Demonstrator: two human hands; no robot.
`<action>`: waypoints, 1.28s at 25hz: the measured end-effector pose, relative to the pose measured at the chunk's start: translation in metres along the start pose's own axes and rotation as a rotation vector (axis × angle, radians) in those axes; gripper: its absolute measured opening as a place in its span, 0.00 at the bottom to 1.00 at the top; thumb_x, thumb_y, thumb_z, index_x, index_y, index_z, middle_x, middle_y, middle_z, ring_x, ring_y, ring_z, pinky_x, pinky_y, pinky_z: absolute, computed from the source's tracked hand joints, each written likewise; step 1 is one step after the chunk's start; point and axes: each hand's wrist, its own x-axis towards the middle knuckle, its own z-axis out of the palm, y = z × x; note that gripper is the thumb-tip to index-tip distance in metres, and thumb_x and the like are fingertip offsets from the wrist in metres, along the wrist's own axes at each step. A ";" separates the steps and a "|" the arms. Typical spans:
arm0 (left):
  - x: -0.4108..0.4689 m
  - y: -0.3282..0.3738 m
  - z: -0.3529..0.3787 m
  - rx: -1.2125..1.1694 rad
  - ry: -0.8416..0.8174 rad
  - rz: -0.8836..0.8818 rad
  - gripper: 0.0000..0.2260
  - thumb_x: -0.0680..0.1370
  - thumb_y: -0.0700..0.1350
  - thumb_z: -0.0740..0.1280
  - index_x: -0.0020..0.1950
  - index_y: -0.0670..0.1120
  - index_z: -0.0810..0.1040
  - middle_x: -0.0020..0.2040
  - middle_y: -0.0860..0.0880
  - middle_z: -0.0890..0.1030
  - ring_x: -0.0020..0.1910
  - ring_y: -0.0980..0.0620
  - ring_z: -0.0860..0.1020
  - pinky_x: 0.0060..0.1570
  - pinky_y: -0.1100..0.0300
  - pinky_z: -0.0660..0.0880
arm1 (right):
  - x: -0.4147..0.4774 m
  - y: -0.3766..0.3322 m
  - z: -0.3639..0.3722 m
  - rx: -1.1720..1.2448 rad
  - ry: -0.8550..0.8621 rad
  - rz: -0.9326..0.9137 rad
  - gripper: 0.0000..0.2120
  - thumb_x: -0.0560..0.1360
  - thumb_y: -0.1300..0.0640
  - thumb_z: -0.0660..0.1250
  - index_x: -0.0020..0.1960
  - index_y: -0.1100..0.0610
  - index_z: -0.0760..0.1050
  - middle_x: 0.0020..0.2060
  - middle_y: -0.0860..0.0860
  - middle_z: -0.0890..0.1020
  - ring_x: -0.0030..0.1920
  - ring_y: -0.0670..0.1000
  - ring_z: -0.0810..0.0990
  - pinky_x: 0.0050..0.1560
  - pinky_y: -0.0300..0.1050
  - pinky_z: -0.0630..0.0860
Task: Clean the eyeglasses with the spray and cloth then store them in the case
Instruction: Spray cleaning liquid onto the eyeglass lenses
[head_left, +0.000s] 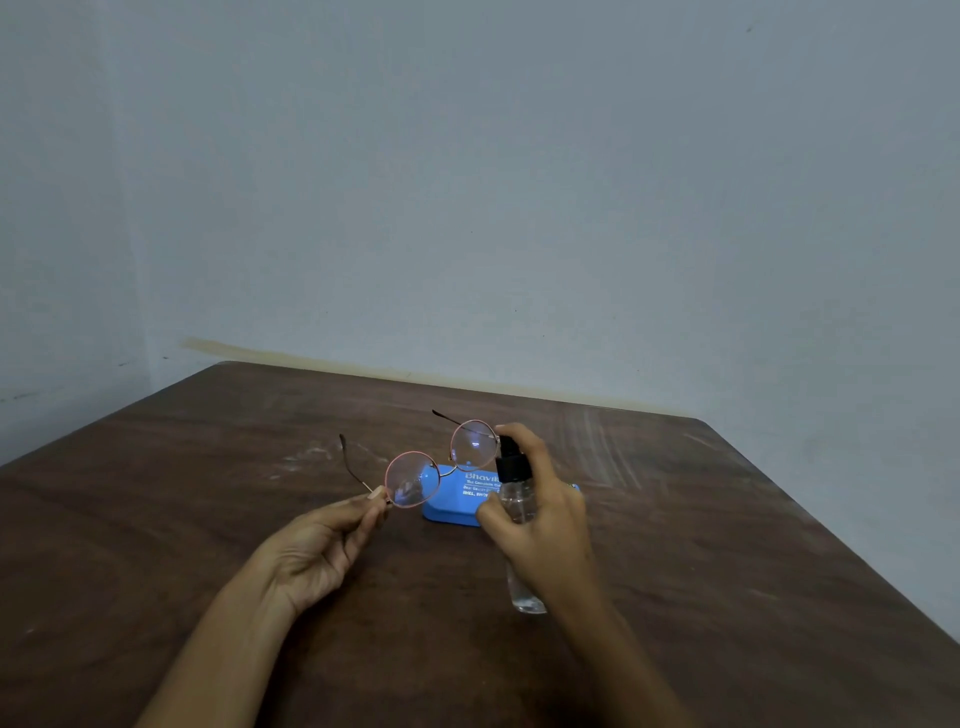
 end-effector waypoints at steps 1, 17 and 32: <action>0.000 0.000 0.000 -0.002 0.001 -0.004 0.13 0.76 0.30 0.56 0.37 0.33 0.78 0.25 0.43 0.81 0.23 0.55 0.80 0.20 0.69 0.74 | 0.000 0.000 0.000 0.005 -0.005 0.010 0.27 0.66 0.66 0.66 0.58 0.43 0.67 0.27 0.44 0.72 0.27 0.44 0.71 0.28 0.27 0.65; -0.001 0.000 0.002 -0.002 0.003 0.001 0.13 0.76 0.29 0.55 0.37 0.33 0.77 0.24 0.42 0.81 0.22 0.55 0.79 0.20 0.69 0.74 | -0.002 0.001 -0.001 0.024 -0.024 0.025 0.26 0.67 0.66 0.66 0.58 0.44 0.67 0.31 0.49 0.76 0.27 0.44 0.71 0.27 0.30 0.66; 0.000 -0.001 0.002 0.044 -0.021 0.024 0.12 0.76 0.29 0.55 0.39 0.34 0.76 0.24 0.44 0.81 0.22 0.56 0.79 0.21 0.70 0.75 | -0.003 0.004 0.000 0.082 0.033 -0.011 0.34 0.68 0.62 0.66 0.67 0.39 0.59 0.36 0.50 0.79 0.32 0.46 0.76 0.36 0.28 0.72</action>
